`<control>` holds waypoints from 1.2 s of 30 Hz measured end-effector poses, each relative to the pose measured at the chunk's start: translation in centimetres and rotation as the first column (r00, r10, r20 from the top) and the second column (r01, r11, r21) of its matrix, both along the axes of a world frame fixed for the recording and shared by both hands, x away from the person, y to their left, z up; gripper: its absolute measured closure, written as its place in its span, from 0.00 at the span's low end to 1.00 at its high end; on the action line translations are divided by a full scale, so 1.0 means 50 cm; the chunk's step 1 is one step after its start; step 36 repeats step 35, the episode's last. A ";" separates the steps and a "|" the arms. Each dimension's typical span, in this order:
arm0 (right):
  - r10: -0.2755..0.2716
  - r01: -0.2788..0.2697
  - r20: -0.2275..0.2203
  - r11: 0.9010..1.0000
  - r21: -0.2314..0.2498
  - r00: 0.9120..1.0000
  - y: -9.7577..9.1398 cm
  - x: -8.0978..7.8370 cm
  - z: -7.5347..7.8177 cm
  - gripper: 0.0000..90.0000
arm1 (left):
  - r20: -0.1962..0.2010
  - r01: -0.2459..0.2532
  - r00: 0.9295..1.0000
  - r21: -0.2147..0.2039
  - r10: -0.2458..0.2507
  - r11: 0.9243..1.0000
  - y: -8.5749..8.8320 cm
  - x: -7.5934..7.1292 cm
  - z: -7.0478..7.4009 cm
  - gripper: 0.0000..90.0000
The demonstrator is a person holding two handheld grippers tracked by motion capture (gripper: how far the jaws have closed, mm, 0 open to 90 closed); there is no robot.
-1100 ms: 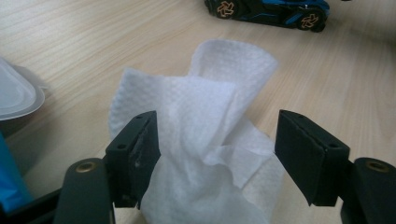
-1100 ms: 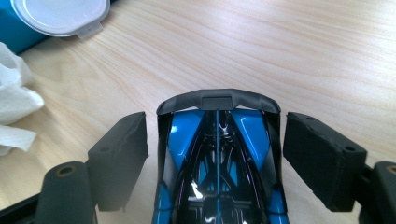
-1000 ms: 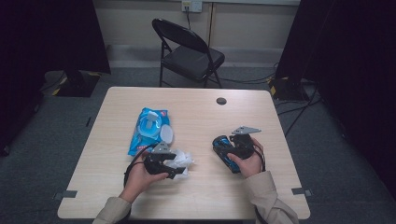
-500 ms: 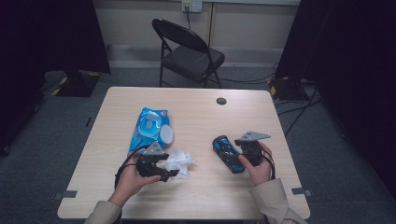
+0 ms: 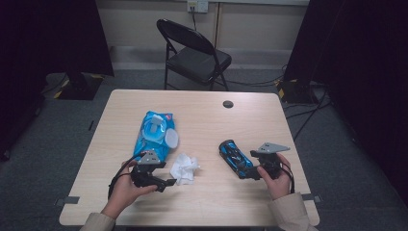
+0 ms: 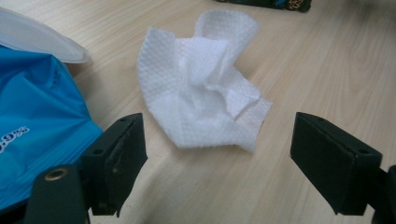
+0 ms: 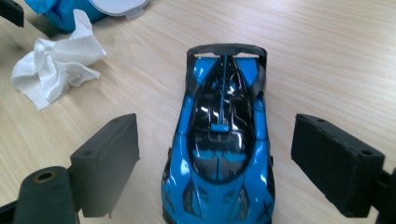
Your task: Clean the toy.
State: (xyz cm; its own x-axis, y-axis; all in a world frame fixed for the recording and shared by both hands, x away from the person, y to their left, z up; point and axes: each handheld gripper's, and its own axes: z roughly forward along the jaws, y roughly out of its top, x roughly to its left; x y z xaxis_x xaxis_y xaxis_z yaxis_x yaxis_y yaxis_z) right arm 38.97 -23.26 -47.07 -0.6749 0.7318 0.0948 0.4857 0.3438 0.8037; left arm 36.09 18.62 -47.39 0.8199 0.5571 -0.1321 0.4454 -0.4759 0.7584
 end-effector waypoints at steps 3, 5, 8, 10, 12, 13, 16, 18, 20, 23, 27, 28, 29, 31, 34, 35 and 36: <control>-0.002 0.002 0.004 1.000 -0.007 1.000 -0.009 -0.007 -0.001 0.16 | -0.007 0.000 1.000 -0.009 0.000 1.000 0.007 -0.003 -0.001 0.19; -0.008 0.008 0.008 1.000 -0.018 1.000 -0.020 -0.018 -0.005 0.16 | -0.010 -0.004 1.000 -0.014 0.004 1.000 0.016 -0.006 -0.004 0.19; -0.002 0.002 0.008 0.999 -0.034 1.000 -0.026 -0.027 -0.010 0.16 | -0.017 -0.008 1.000 -0.009 0.007 1.000 0.023 -0.009 -0.007 0.19; 0.004 -0.003 0.015 0.999 -0.046 1.000 -0.029 -0.033 -0.013 0.16 | -0.019 -0.008 1.000 -0.002 0.008 1.000 0.028 -0.011 -0.009 0.18; 0.003 -0.002 0.019 0.999 -0.046 1.000 -0.033 -0.039 -0.015 0.16 | -0.020 -0.007 1.000 0.005 0.007 1.000 0.033 -0.014 -0.012 0.18; 0.006 -0.005 0.018 0.999 -0.051 1.000 -0.036 -0.042 -0.017 0.16 | -0.021 -0.006 1.000 0.010 0.006 1.000 0.037 -0.016 -0.014 0.18; 0.004 -0.004 0.003 0.997 -0.071 1.000 -0.044 -0.050 -0.028 0.16 | -0.020 -0.004 1.000 0.030 0.004 1.000 0.048 -0.021 -0.022 0.18; 0.009 -0.009 -0.005 0.996 -0.086 1.000 -0.050 -0.056 -0.037 0.16 | -0.026 -0.006 1.000 0.035 0.007 0.999 0.056 -0.024 -0.026 0.18; 0.005 -0.007 -0.011 0.994 -0.109 1.000 -0.055 -0.062 -0.045 0.17 | -0.037 -0.004 0.999 0.036 0.005 0.999 0.064 -0.027 -0.031 0.18; 0.032 -0.034 -0.018 0.983 -0.179 0.999 -0.058 -0.071 -0.057 0.17 | -0.038 -0.011 0.999 0.040 0.012 0.999 0.074 -0.031 -0.036 0.18; 0.027 -0.035 -0.049 0.984 -0.174 0.998 -0.064 -0.076 -0.065 0.16 | -0.033 -0.013 0.999 0.050 0.015 0.999 0.080 -0.033 -0.040 0.18; 0.019 -0.027 -0.049 0.986 -0.165 0.999 -0.066 -0.077 -0.068 0.16 | -0.031 -0.011 0.999 0.051 0.012 0.999 0.081 -0.033 -0.042 0.18; 0.015 -0.022 -0.048 0.987 -0.160 0.999 -0.067 -0.079 -0.069 0.16 | -0.033 -0.007 0.999 0.052 0.009 0.999 0.080 -0.034 -0.043 0.18; 0.011 -0.018 -0.048 0.987 -0.160 0.999 -0.067 -0.080 -0.069 0.16 | -0.027 -0.006 1.000 0.054 0.008 0.999 0.079 -0.034 -0.045 0.18; 0.004 -0.008 -0.030 0.989 -0.147 1.000 -0.068 -0.082 -0.073 0.15 | -0.022 0.006 1.000 0.066 -0.005 0.998 0.076 -0.033 -0.049 0.18; 0.004 -0.008 -0.030 0.989 -0.147 1.000 -0.068 -0.082 -0.073 0.15 | -0.023 0.009 1.000 0.068 -0.008 0.998 0.075 -0.034 -0.050 0.18; 0.004 -0.008 -0.030 0.989 -0.147 1.000 -0.068 -0.082 -0.073 0.15 | -0.023 0.009 1.000 0.068 -0.008 0.998 0.075 -0.034 -0.050 0.18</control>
